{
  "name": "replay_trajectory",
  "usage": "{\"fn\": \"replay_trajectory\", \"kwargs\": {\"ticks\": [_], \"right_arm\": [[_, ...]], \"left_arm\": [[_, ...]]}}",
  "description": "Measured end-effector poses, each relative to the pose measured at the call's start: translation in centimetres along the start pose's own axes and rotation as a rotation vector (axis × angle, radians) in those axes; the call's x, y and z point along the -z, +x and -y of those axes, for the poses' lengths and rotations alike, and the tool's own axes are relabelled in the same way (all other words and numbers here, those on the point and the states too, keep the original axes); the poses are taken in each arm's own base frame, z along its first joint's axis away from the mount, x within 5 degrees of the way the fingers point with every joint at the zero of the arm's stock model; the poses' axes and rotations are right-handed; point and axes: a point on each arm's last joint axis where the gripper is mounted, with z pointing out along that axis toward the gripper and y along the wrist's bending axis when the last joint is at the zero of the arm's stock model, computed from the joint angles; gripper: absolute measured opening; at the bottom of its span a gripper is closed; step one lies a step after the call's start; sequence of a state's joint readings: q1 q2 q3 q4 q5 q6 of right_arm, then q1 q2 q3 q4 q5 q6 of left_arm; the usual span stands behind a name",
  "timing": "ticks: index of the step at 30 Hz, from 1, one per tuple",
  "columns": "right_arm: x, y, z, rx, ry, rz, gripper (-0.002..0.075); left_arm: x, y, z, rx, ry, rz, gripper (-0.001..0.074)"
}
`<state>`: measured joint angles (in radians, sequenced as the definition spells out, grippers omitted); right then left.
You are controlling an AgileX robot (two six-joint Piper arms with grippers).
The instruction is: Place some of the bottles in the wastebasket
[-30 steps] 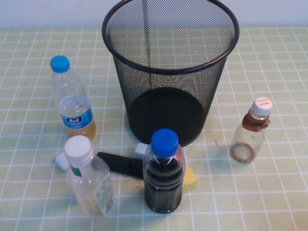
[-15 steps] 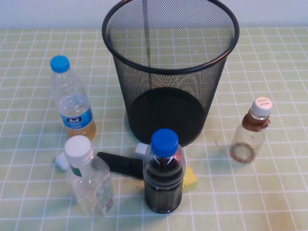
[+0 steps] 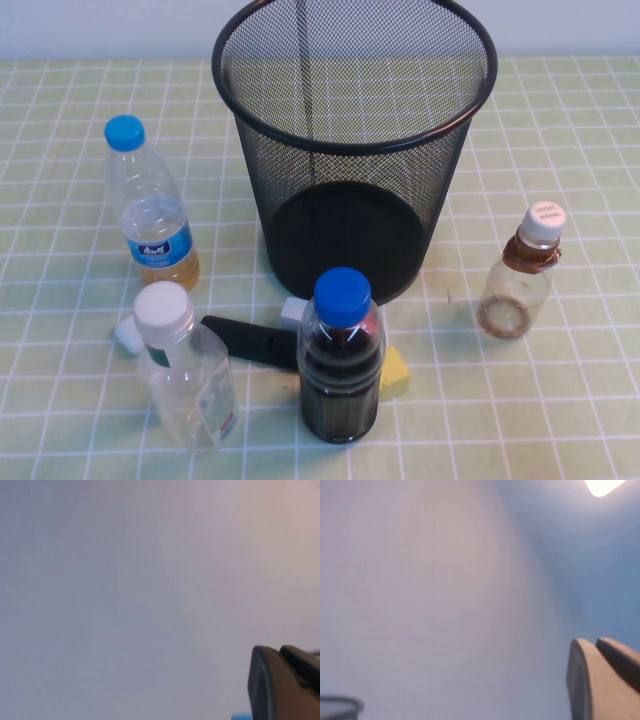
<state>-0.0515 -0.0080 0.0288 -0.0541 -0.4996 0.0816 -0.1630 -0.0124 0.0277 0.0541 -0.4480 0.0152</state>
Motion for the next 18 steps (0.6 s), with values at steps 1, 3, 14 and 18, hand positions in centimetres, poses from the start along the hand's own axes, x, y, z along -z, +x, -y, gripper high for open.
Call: {"fn": "replay_trajectory", "kwargs": {"ticks": [1,3,14,18], "right_arm": [[0.0,-0.4,0.0,-0.007,-0.002,0.040,-0.0010],[0.1,-1.3,-0.1,-0.050,-0.015,0.148,-0.0010],[-1.5,-7.5,-0.2,-0.414,-0.042,0.189,-0.0010],[-2.6,-11.0,-0.1,-0.467,0.002,0.061,-0.0010]], "left_arm": [[0.0,-0.3,0.0,0.015,0.000,0.035,-0.0005],[0.1,-1.3,0.0,0.053,0.002,0.143,-0.0005],[0.0,-7.1,-0.3,0.191,0.038,0.450,-0.0004],[-0.8,-11.0,-0.6,0.214,0.034,0.413,-0.0005]]}}
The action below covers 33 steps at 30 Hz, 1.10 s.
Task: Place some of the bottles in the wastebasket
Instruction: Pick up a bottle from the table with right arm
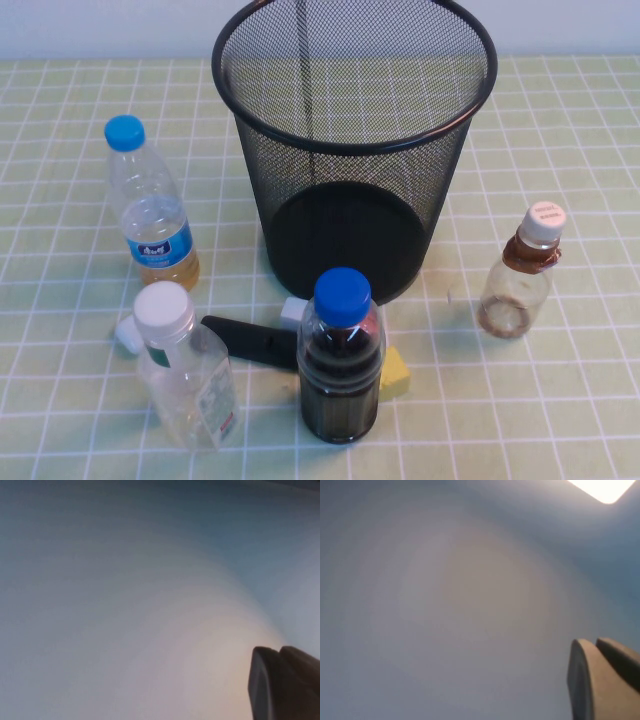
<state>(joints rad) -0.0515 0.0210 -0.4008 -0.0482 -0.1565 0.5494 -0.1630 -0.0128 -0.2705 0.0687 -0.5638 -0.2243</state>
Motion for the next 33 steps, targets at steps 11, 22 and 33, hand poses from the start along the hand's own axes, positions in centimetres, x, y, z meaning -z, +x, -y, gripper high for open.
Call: {"fn": "replay_trajectory", "kwargs": {"ticks": [11,22,33], "right_arm": [[-6.9,0.4,0.5,0.217,0.218,-0.477,-0.0010],[-7.6,3.0,0.5,0.126,0.173,-0.691,-0.0010],[-11.2,6.3,-1.1,0.271,0.033,-1.194,-0.0010]], "left_arm": [[-5.4,1.3,-0.8,0.041,-0.142,-0.550,-0.0005],[-5.6,3.0,-1.2,0.019,-0.167,-0.680,-0.0005],[-4.6,4.0,-1.4,0.027,-0.209,-0.824,-0.0005]]}}
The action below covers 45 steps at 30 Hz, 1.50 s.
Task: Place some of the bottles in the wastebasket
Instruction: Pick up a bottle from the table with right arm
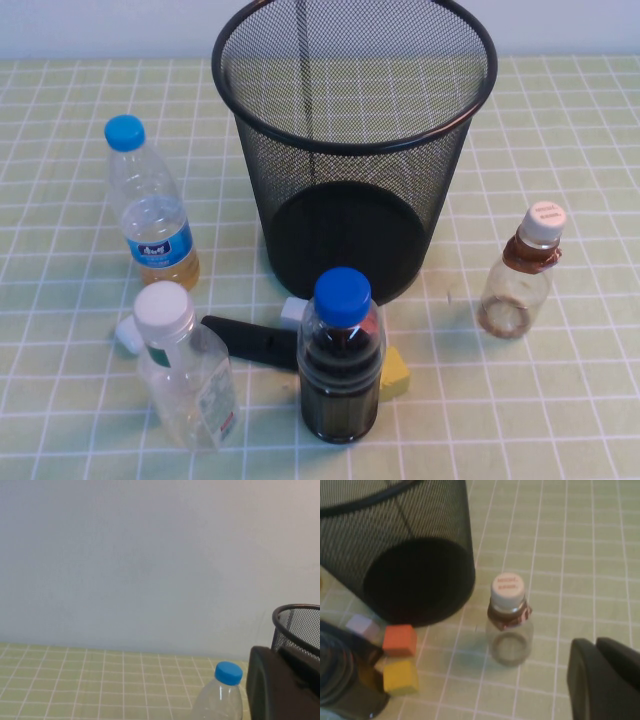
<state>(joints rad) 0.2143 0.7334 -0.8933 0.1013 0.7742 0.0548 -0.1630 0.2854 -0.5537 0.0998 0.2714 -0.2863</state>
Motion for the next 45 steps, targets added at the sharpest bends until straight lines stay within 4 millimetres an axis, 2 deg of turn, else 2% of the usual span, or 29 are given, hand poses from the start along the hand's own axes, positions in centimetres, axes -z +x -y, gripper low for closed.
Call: {"fn": "replay_trajectory", "kwargs": {"ticks": [4,9,11,17,19,21,26,35,38,40,41,45], "right_arm": [[-2.3,-1.5,-0.7,0.059,-0.020,-0.166,-0.0010],[-5.6,-2.7,-1.9,0.120,-0.051,-0.268,0.0019],[-6.9,-2.9,-2.4,0.136,-0.058,-0.308,0.0090],[-10.5,-4.2,-3.2,0.105,-0.044,-0.413,0.0437],[-11.9,-4.6,-3.3,0.092,-0.031,-0.446,0.0498],[-13.4,-4.9,-3.4,0.082,-0.019,-0.477,0.0523],[-16.5,-5.2,-3.5,0.072,0.001,-0.528,0.0538],[-20.8,-3.4,-2.8,0.114,0.067,-0.628,0.0527],[-21.4,-3.1,-2.6,0.130,0.083,-0.634,0.0435],[-21.4,-3.2,-2.6,0.134,0.087,-0.627,0.0313],[-21.4,-3.2,-2.6,0.134,0.086,-0.625,0.0275],[-21.4,-3.3,-2.6,0.145,0.085,-0.622,0.0280]], "left_arm": [[0.0,0.2,0.1,0.033,0.005,-0.018,-0.0005],[0.0,0.4,0.1,0.059,0.006,-0.044,-0.0005],[0.0,0.5,0.0,0.062,0.003,-0.059,-0.0005],[0.0,0.9,0.0,0.069,-0.004,-0.099,-0.0005],[0.0,0.9,0.0,0.071,-0.005,-0.103,-0.0005],[0.1,1.0,0.0,0.071,-0.005,-0.105,-0.0005],[0.1,1.0,0.0,0.071,-0.006,-0.107,-0.0005],[0.1,1.0,0.0,0.069,-0.006,-0.107,-0.0005],[0.1,1.0,0.0,0.069,-0.006,-0.108,-0.0005],[0.1,1.0,0.0,0.070,-0.006,-0.108,-0.0005],[0.1,1.0,0.0,0.071,-0.005,-0.108,-0.0005],[0.1,1.0,0.0,0.071,-0.005,-0.108,-0.0005]]}}
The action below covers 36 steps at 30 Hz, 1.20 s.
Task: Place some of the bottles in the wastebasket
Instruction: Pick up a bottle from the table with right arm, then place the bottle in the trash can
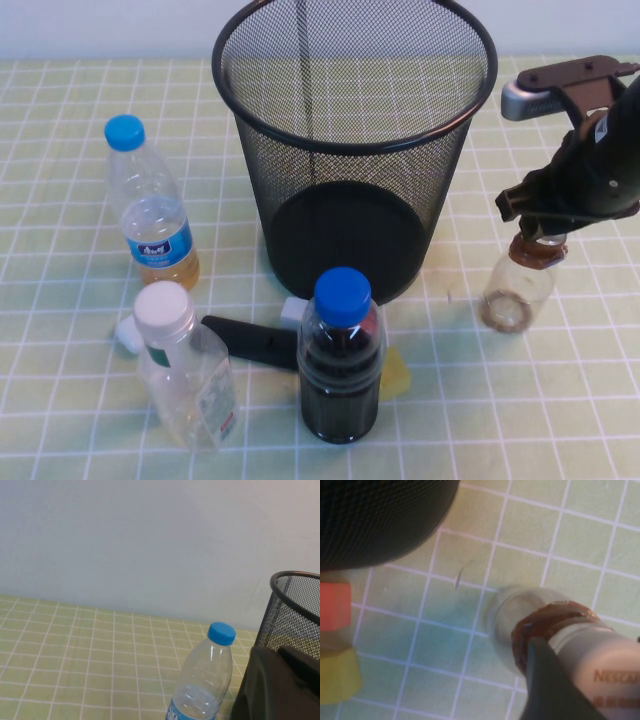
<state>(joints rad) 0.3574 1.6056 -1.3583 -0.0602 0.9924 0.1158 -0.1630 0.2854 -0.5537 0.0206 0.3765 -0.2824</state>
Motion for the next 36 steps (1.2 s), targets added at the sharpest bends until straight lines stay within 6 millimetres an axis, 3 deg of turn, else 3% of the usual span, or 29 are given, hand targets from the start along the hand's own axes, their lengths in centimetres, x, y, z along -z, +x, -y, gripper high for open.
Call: {"fn": "replay_trajectory", "kwargs": {"ticks": [8,11,17,31,36], "right_arm": [[2.2,-1.1,0.5,0.029,0.051,0.000,0.0279],[4.1,-1.6,0.6,0.027,0.060,0.031,0.0279],[9.2,-1.9,1.1,0.022,0.080,0.103,0.0279],[23.3,-1.0,2.7,-0.015,0.141,0.521,0.0279],[24.7,-0.9,1.4,0.057,0.005,0.575,0.0279]], "left_arm": [[0.0,0.0,0.0,0.000,0.000,0.000,-0.0005],[0.0,0.0,0.0,0.000,0.000,0.000,-0.0005],[0.0,0.0,0.0,0.000,0.000,0.000,-0.0005],[0.0,0.0,0.0,0.002,0.000,-0.002,-0.0005],[0.0,0.0,0.0,0.003,0.001,-0.002,-0.0005]]}}
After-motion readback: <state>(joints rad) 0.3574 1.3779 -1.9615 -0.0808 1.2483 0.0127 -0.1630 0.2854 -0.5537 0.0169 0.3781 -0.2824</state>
